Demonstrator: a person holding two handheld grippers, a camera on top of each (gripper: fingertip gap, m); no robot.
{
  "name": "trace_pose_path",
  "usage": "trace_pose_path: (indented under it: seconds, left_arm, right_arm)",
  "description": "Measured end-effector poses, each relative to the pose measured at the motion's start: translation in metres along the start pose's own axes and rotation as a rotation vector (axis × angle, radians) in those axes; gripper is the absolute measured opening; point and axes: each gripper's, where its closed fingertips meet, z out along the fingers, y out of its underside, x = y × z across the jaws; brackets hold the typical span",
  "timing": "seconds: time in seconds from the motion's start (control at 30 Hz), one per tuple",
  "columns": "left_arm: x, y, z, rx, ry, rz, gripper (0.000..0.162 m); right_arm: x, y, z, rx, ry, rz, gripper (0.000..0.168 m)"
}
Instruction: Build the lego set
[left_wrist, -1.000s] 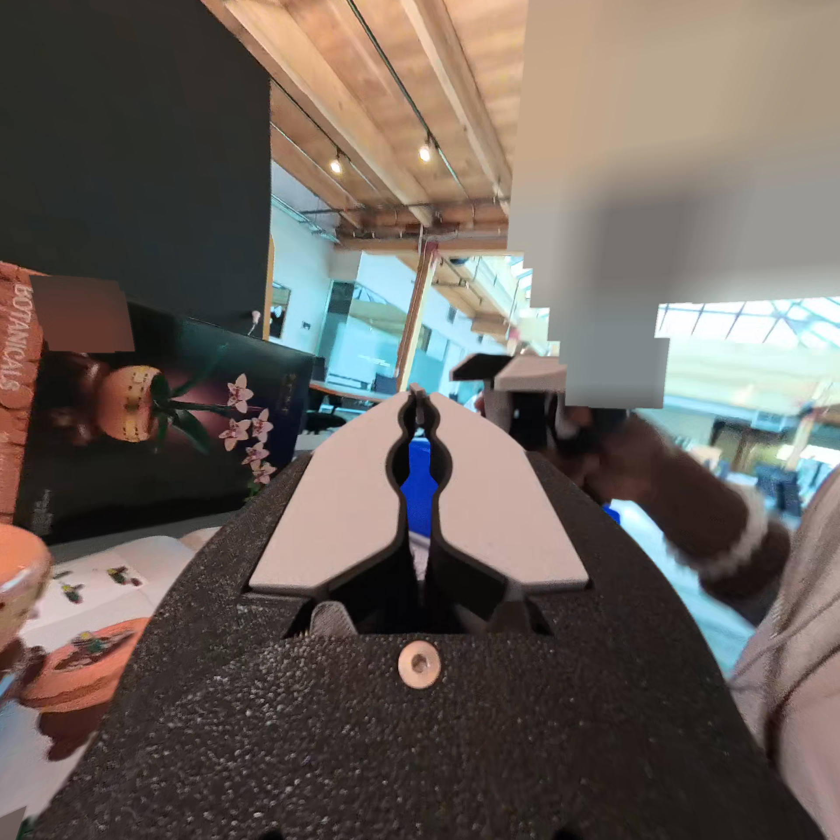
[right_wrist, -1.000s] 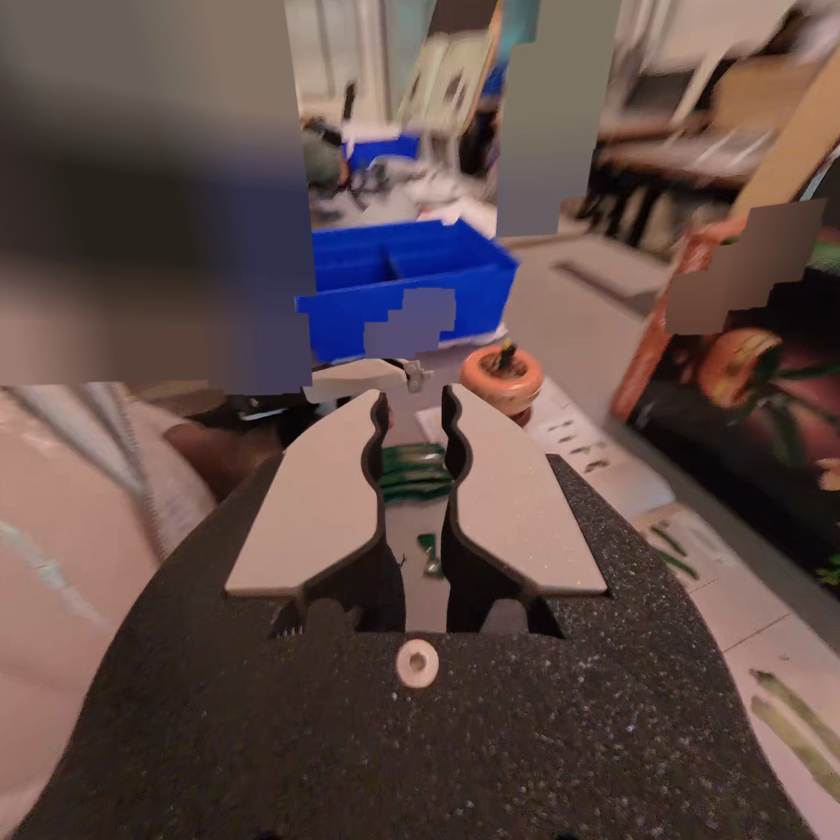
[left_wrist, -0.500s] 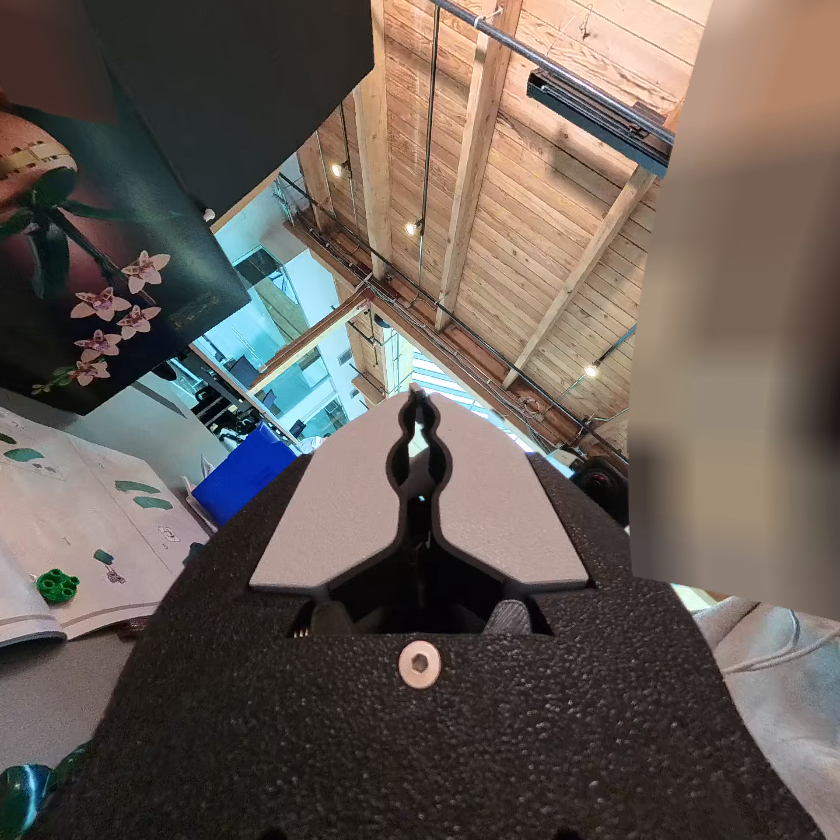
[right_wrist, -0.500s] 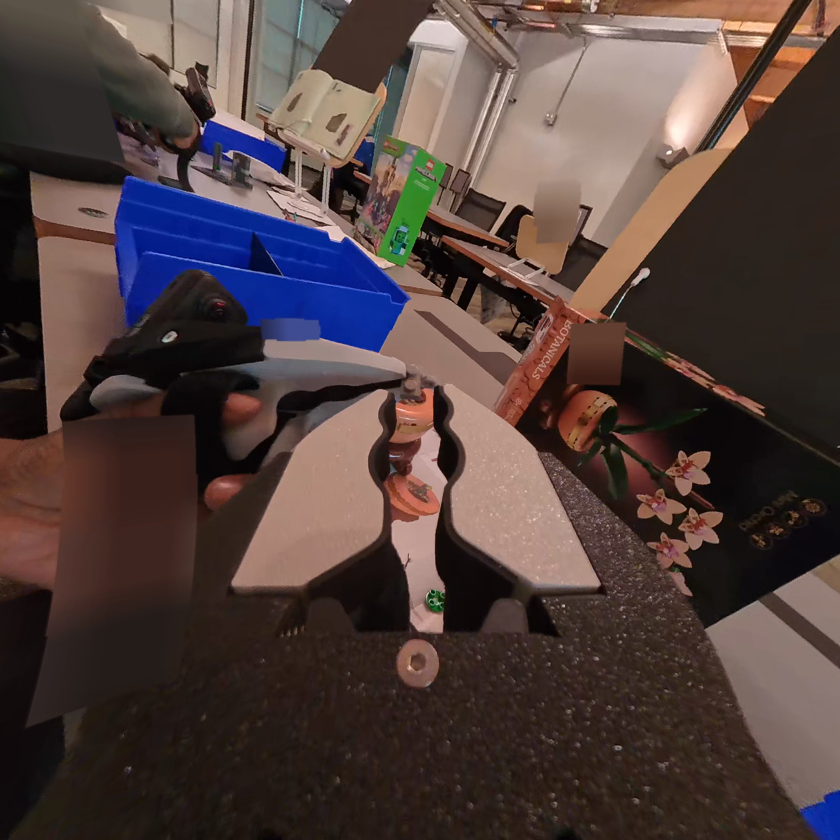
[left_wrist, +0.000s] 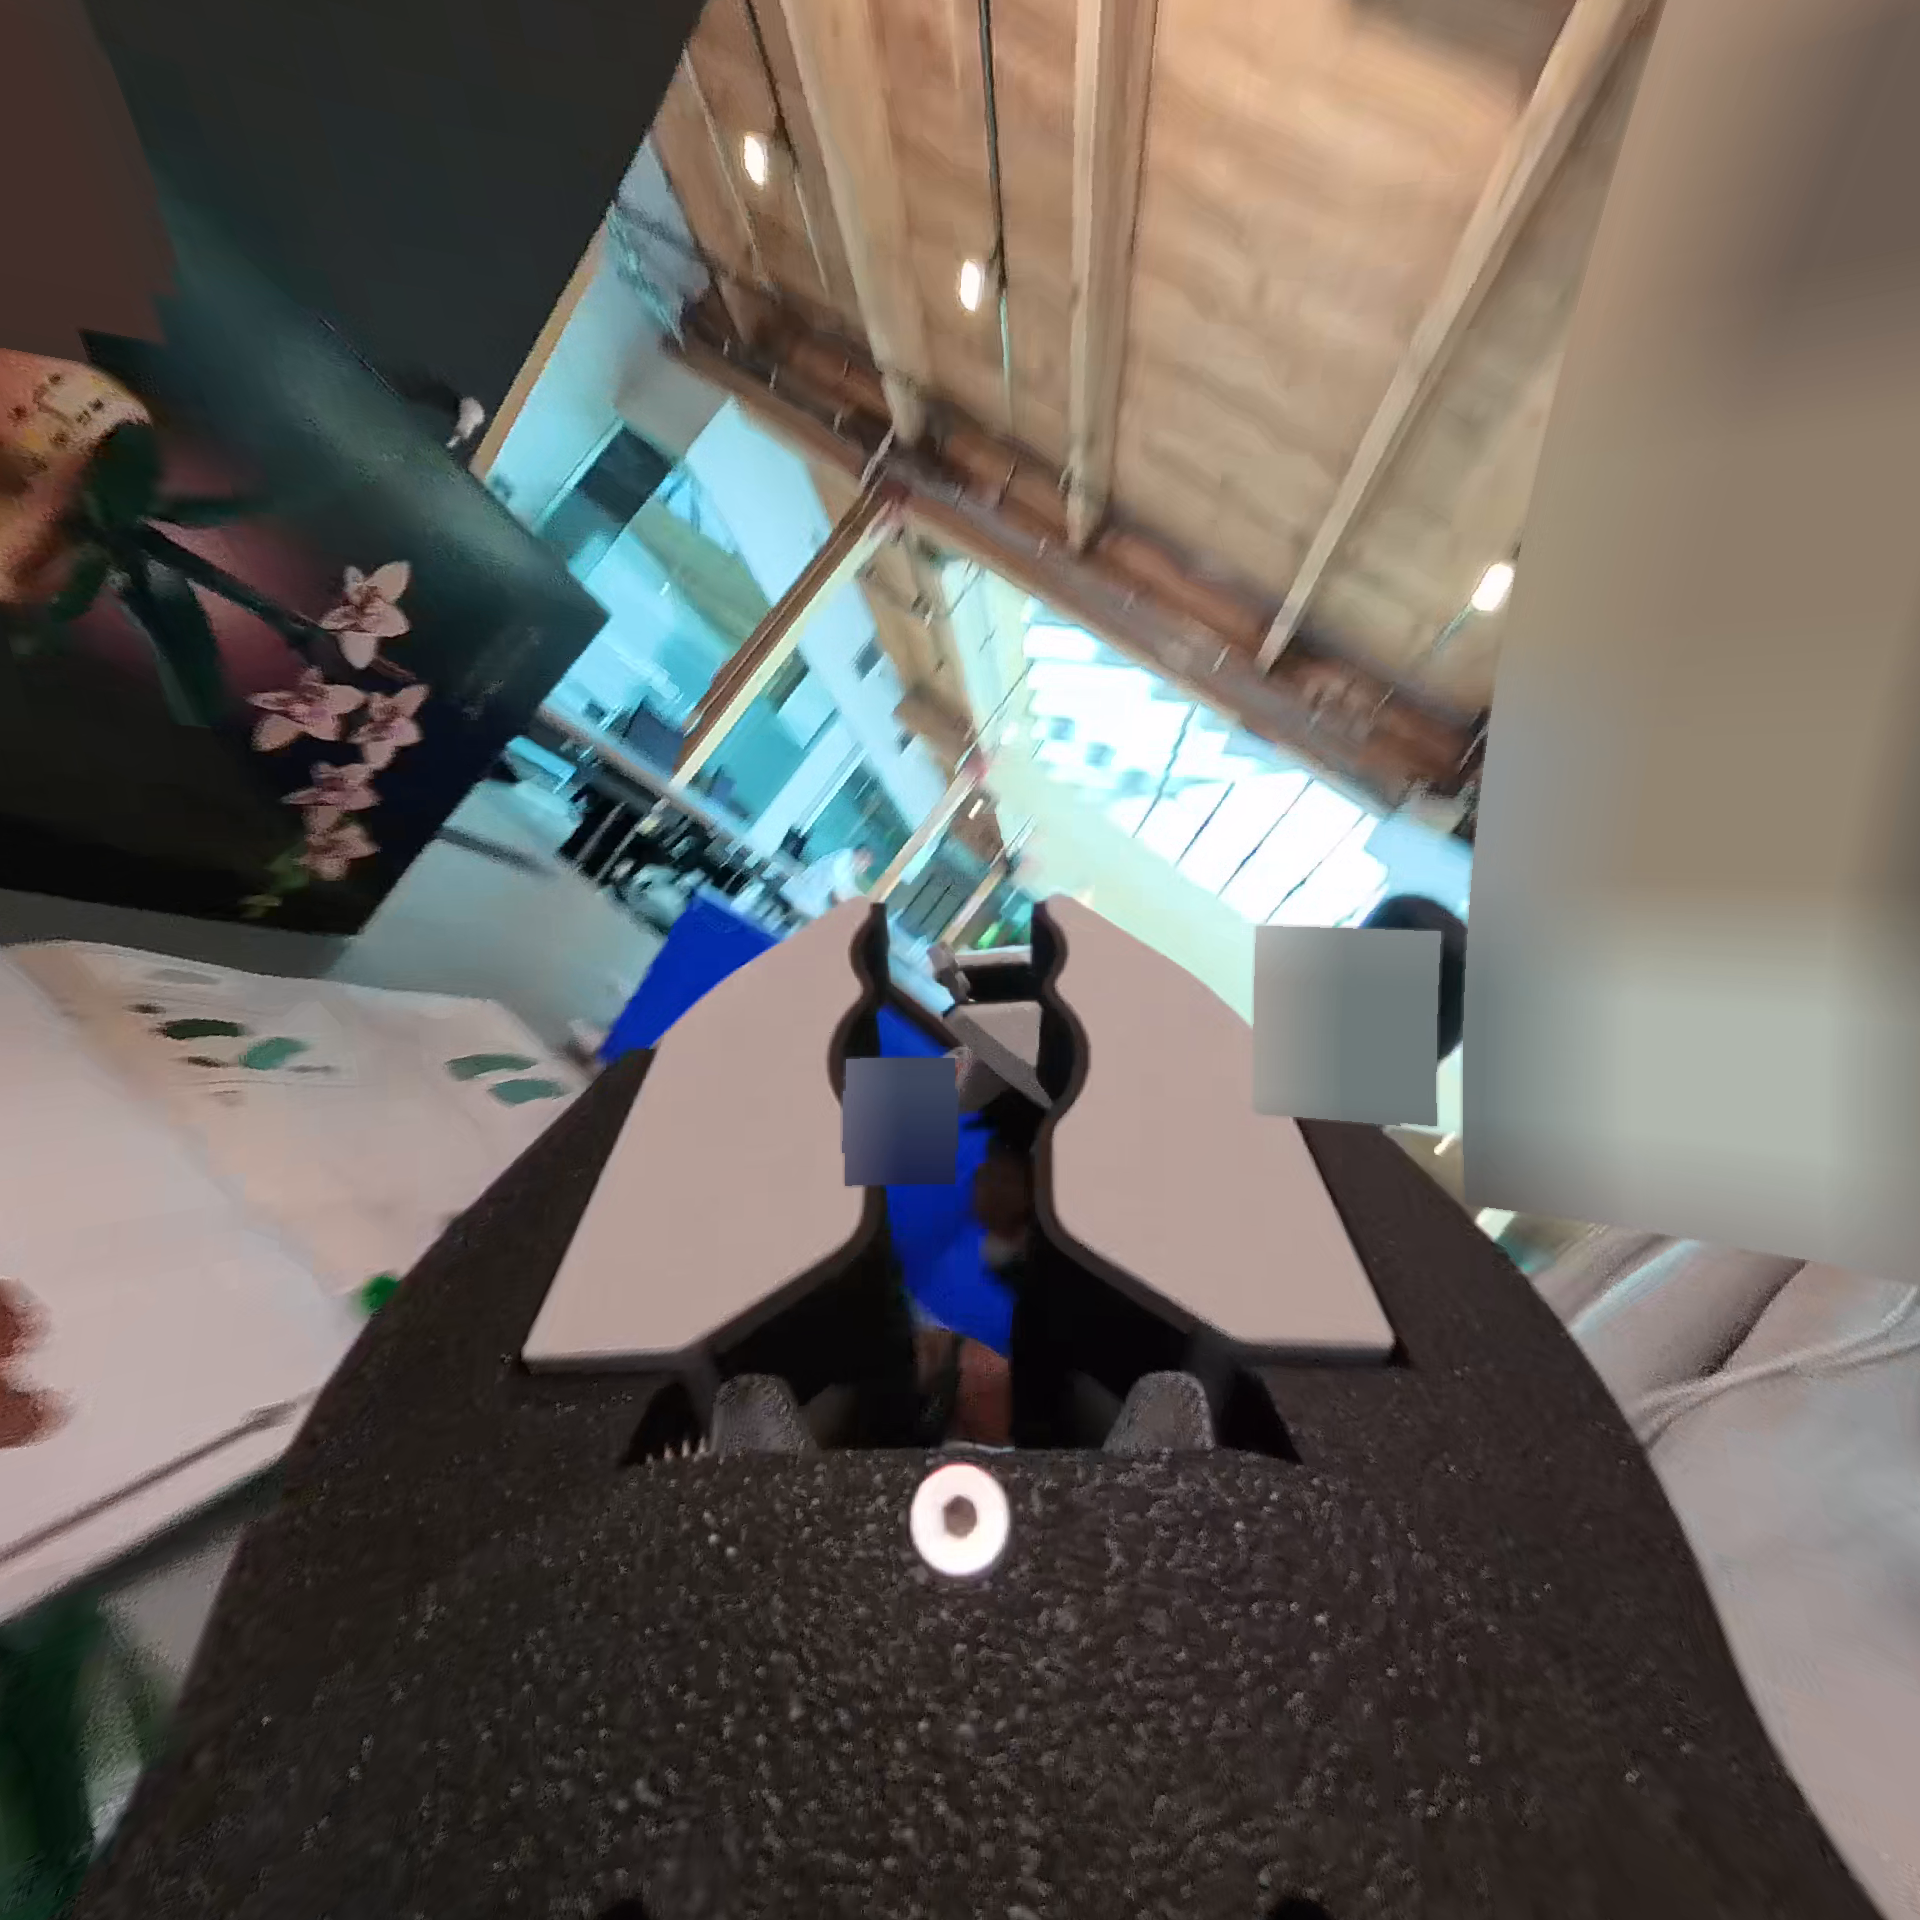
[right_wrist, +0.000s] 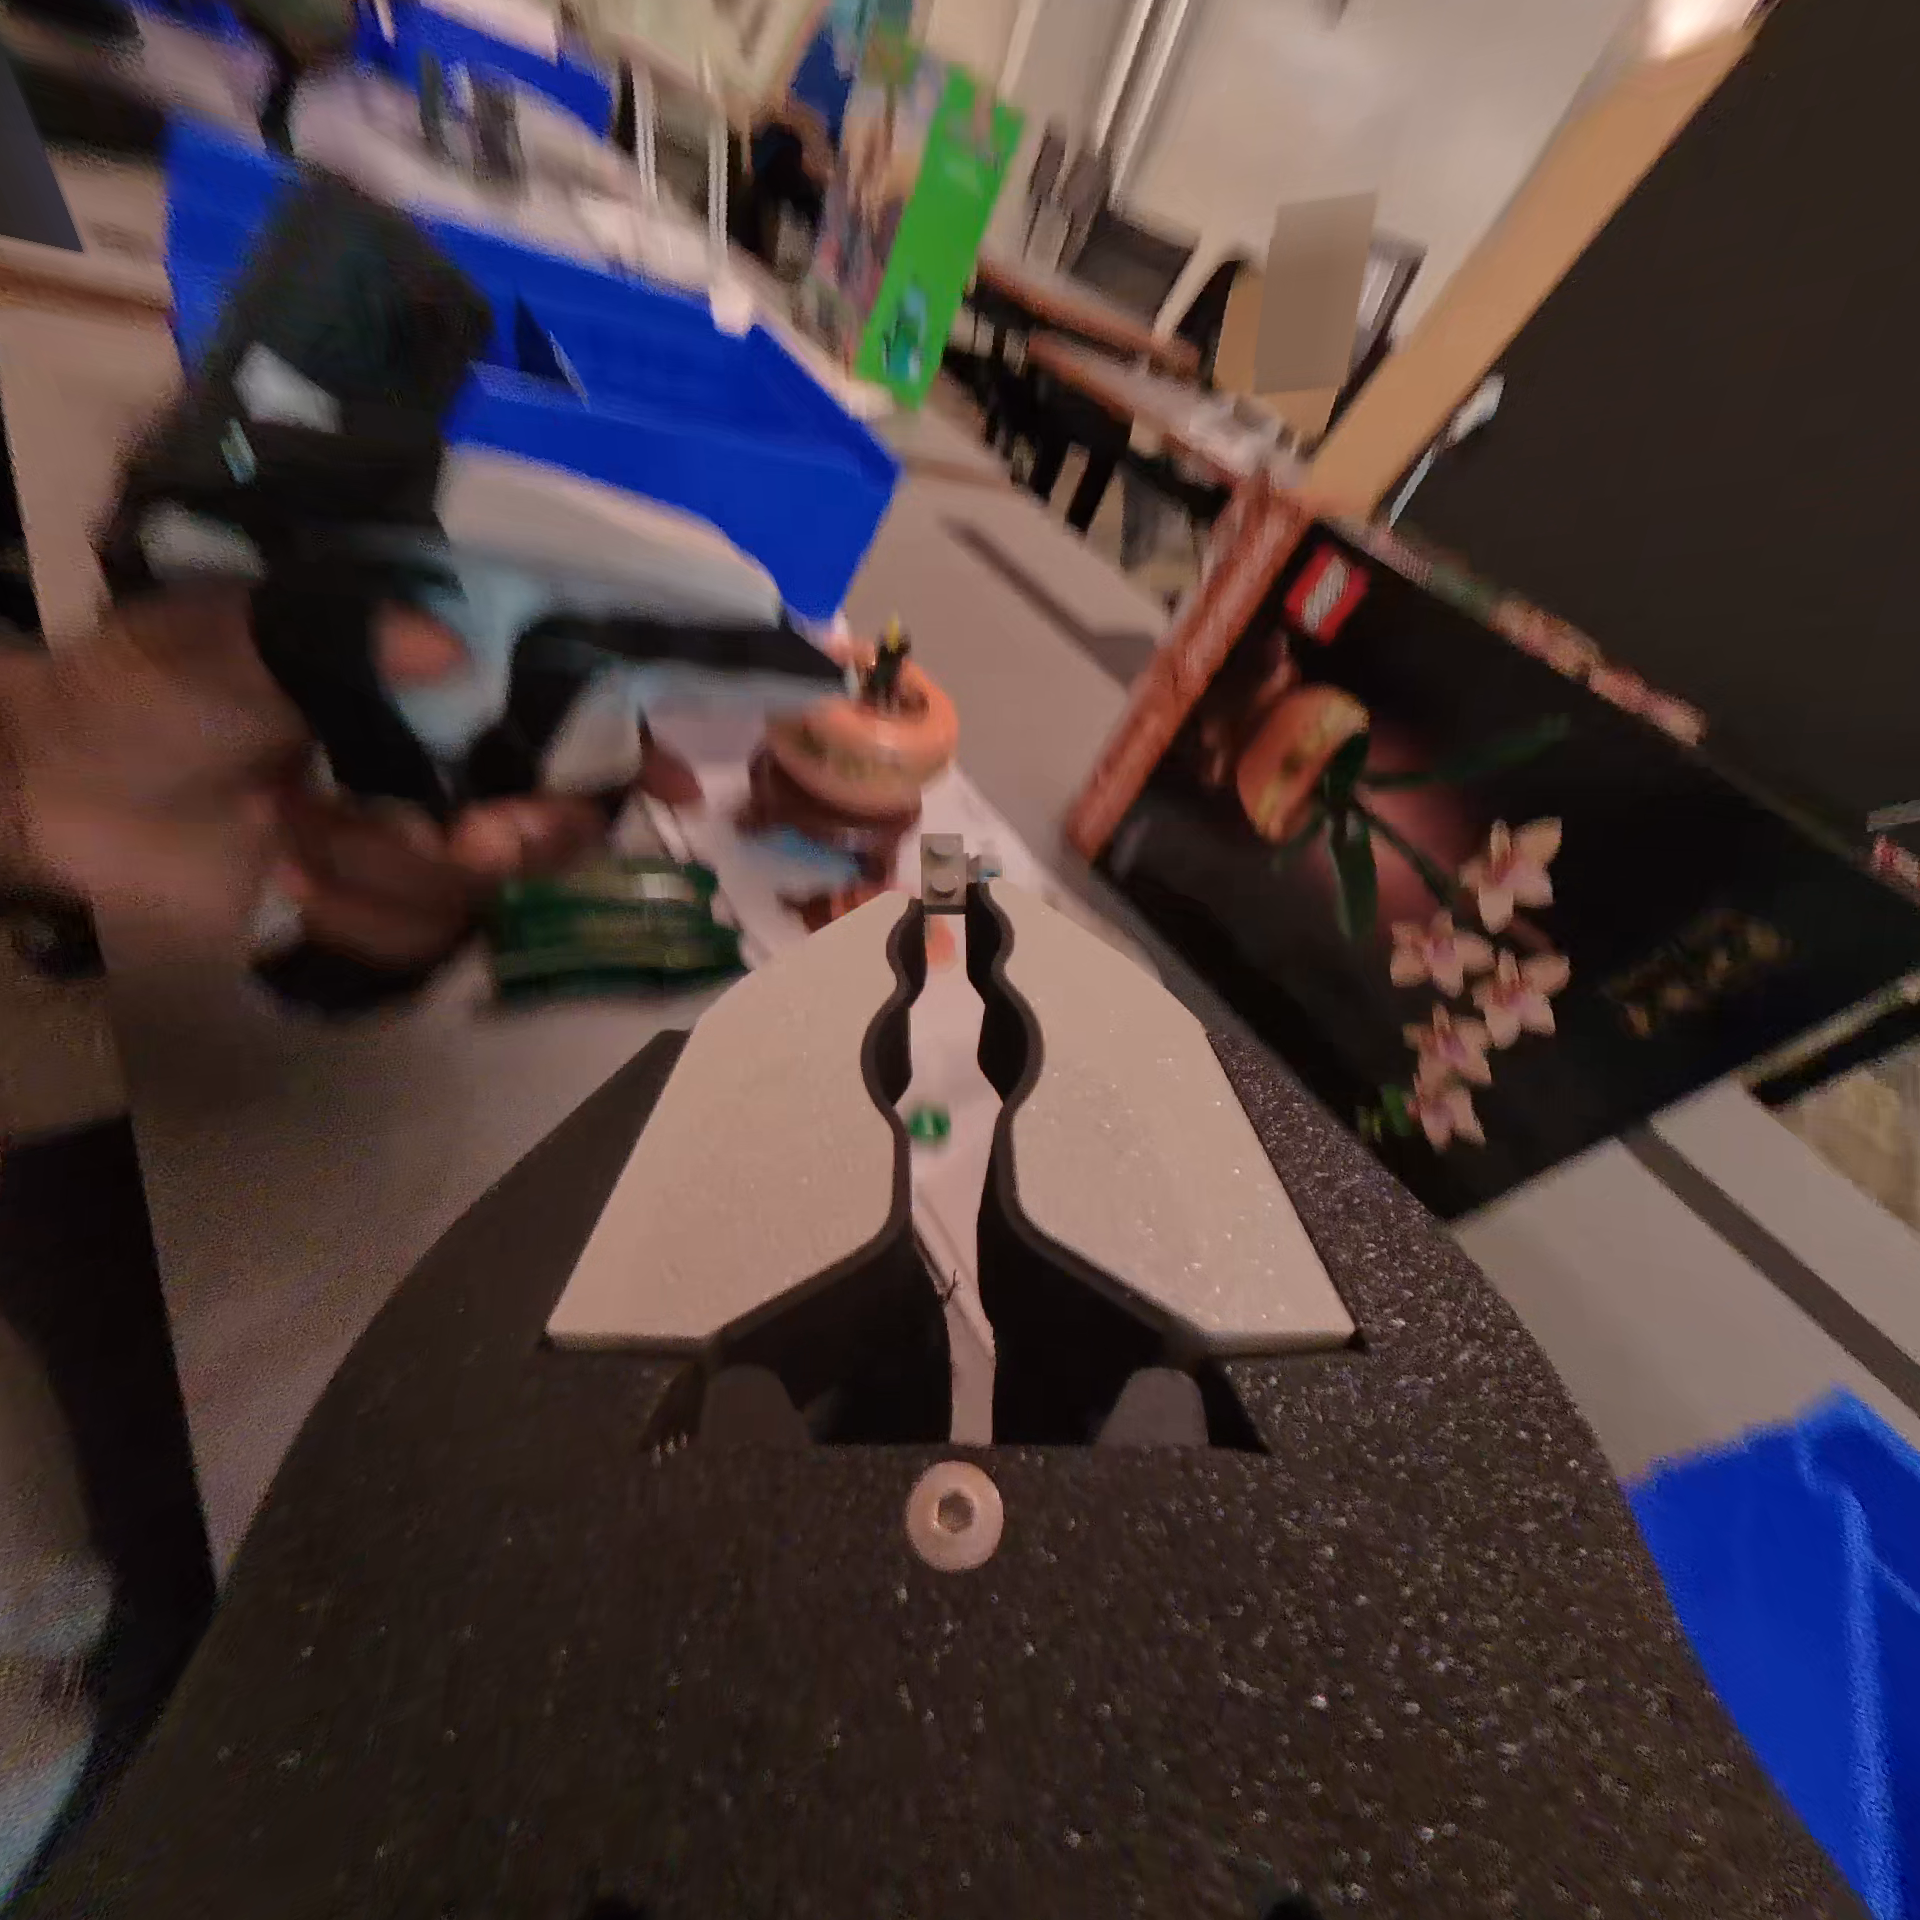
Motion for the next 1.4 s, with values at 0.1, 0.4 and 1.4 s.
trace_pose_path:
  seconds: [0.1, 0.4, 1.4]
  left_arm:
    - [-0.015, 0.01, -0.014, -0.253, -0.109, 0.262, 0.034]
    - [-0.039, 0.025, -0.046, -0.583, -0.267, 0.638, 0.038]
    - [-0.074, 0.024, -0.04, -0.622, -0.335, 0.655, 0.043]
  right_arm:
    - [0.008, 0.065, -0.021, -0.297, -0.035, 0.019, 0.007]
    - [-0.007, 0.15, -0.031, -0.678, -0.134, 0.173, 0.007]
    - [-0.011, 0.117, 0.049, -0.518, -0.246, 0.303, 0.029]
